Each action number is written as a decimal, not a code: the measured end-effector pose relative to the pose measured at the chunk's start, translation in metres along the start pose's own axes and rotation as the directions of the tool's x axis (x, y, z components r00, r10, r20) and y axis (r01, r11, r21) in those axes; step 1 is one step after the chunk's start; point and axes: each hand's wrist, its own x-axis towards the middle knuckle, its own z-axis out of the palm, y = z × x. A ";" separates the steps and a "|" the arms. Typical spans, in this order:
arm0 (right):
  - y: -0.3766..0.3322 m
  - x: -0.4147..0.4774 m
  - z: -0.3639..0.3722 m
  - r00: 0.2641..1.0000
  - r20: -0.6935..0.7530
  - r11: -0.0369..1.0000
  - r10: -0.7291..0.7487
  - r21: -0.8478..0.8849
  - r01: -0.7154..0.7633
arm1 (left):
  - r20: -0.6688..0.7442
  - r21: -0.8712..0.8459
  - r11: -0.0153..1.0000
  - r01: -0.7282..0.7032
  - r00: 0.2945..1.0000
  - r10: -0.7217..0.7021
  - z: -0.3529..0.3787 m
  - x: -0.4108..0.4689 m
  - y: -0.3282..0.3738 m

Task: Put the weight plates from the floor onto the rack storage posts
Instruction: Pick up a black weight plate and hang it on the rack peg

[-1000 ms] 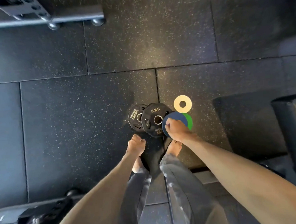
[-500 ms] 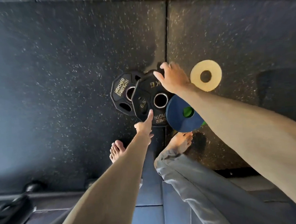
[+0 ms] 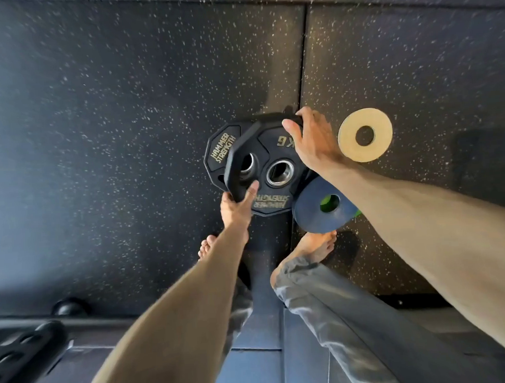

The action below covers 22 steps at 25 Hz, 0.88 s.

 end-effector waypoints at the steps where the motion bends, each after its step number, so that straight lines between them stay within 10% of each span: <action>1: -0.013 -0.010 -0.010 0.999 -0.041 0.998 0.033 0.062 -0.031 | -0.032 0.084 0.993 -0.080 0.996 0.083 -0.018 -0.012 0.017; 22: -0.421 -0.338 -0.323 0.948 -0.318 0.955 -0.007 0.278 0.100 | -0.025 0.111 0.824 -0.556 0.827 0.561 -0.375 -0.474 0.183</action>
